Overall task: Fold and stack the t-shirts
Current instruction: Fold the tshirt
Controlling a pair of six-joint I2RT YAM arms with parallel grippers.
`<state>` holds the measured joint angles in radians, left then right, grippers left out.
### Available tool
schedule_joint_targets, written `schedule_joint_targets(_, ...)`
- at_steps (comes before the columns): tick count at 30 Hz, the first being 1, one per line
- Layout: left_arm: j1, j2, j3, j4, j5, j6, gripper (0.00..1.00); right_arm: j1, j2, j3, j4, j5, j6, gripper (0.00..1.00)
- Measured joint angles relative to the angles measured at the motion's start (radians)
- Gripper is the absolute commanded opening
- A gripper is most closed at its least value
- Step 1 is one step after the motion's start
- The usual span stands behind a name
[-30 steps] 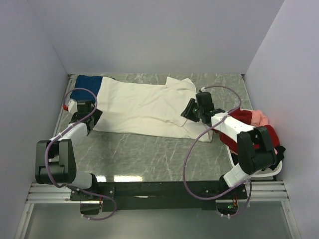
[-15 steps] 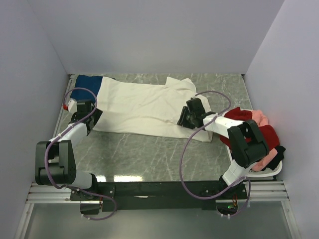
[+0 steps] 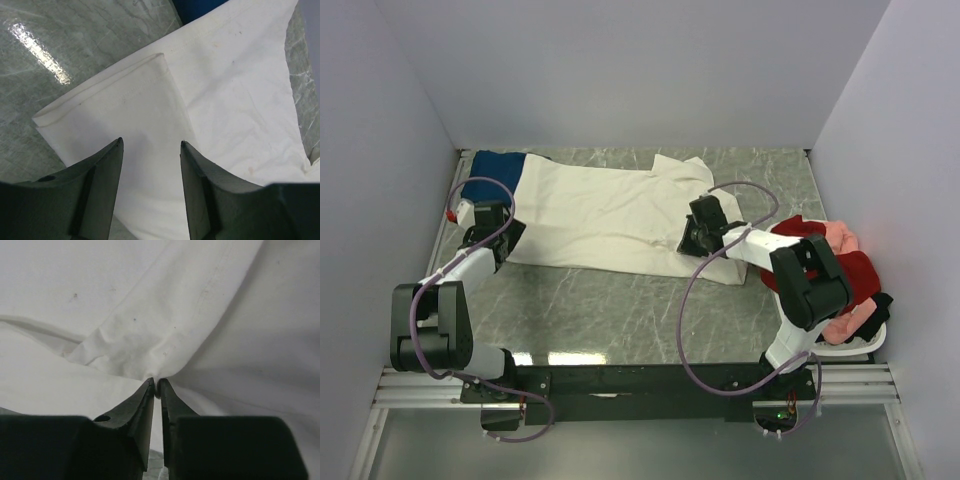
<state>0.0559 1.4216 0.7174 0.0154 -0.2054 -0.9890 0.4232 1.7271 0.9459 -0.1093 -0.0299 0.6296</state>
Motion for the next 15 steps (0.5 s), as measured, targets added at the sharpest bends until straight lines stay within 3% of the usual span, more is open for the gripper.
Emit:
schedule_joint_targets(5,0.0,0.0,-0.007,0.0,0.0,0.0,0.54,0.0,0.013,0.071,-0.031,0.003,-0.001,0.01)
schedule_joint_targets(15,0.0,0.0,-0.008,0.002,0.011,0.0,0.54,0.0,0.15,0.337,-0.098,0.003,-0.027,0.0)
